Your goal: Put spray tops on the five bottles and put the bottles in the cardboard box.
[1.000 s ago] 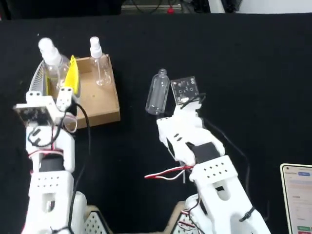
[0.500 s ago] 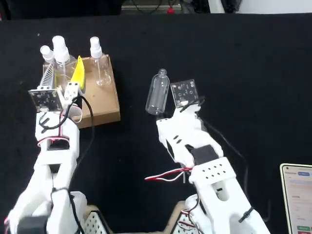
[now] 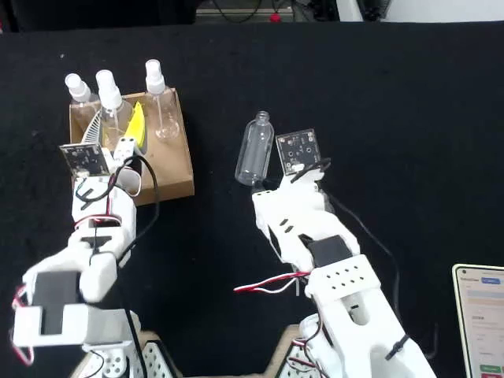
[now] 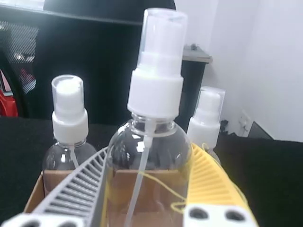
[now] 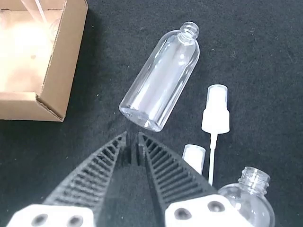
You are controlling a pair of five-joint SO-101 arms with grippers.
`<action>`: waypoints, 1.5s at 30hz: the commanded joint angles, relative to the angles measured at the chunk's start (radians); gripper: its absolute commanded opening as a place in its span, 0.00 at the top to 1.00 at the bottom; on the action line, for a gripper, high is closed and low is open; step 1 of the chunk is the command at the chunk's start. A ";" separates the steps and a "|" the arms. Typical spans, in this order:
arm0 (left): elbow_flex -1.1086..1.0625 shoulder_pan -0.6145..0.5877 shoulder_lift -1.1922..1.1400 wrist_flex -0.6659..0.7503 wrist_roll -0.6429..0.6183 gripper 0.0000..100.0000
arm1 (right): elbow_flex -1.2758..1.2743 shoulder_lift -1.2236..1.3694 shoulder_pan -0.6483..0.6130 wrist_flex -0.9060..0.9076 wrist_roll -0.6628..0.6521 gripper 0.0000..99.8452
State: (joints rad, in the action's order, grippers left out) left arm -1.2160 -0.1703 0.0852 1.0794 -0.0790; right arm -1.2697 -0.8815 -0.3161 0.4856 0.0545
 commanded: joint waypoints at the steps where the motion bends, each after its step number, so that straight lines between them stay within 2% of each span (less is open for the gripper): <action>1: 0.093 0.004 -0.101 0.129 -0.012 0.91 | 0.007 -0.018 -0.009 -0.037 -0.009 0.98; 9: 0.174 0.004 -0.296 0.258 -0.012 0.91 | 0.007 -0.018 -0.009 -0.037 -0.009 0.98; 34: 0.202 0.004 -0.384 0.239 -0.017 0.91 | 0.005 -0.018 -0.008 -0.032 -0.009 0.98; 37: 0.239 -0.010 -0.420 0.193 -0.020 0.91 | 0.005 -0.018 -0.008 -0.032 -0.009 0.98; 45: 0.306 -0.035 -0.505 0.195 -0.020 0.91 | 0.005 -0.021 -0.008 -0.031 -0.009 0.98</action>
State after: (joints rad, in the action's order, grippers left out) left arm -0.9567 -0.1918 -0.4150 1.2774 -0.0898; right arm -1.2697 -0.8815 -0.3161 0.4841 0.0545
